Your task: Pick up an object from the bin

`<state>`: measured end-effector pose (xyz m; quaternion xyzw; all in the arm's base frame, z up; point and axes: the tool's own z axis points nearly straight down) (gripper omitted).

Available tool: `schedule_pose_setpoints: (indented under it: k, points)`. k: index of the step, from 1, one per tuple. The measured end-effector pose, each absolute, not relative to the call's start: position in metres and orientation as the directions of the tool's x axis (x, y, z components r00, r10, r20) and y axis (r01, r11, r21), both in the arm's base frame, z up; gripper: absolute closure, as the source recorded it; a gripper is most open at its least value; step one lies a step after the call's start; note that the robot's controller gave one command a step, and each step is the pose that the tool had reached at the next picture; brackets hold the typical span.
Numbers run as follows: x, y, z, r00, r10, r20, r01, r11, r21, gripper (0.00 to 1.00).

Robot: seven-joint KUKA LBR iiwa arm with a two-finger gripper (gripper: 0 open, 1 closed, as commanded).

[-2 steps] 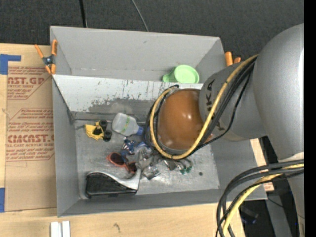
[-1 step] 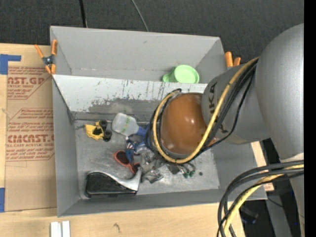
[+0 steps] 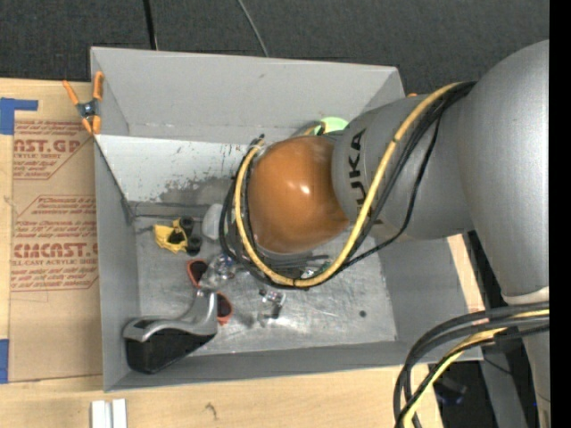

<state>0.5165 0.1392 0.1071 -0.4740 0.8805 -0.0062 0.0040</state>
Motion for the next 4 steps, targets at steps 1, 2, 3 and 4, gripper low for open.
schedule_pose_setpoints:
  k: [1, 2, 3, 4]
  points:
    - [0.519, 0.147, 0.11, -0.546, -0.838, -0.007, -0.838, 0.546, -0.014, 0.0]
    - [0.561, 0.187, 0.075, -0.544, -0.839, 0.015, -0.839, 0.544, -0.004, 1.0]
    - [0.561, 0.187, 0.076, -0.545, -0.838, 0.013, -0.838, 0.545, -0.005, 1.0]
    - [0.562, 0.187, 0.076, -0.545, -0.838, 0.013, -0.838, 0.545, -0.005, 1.0]
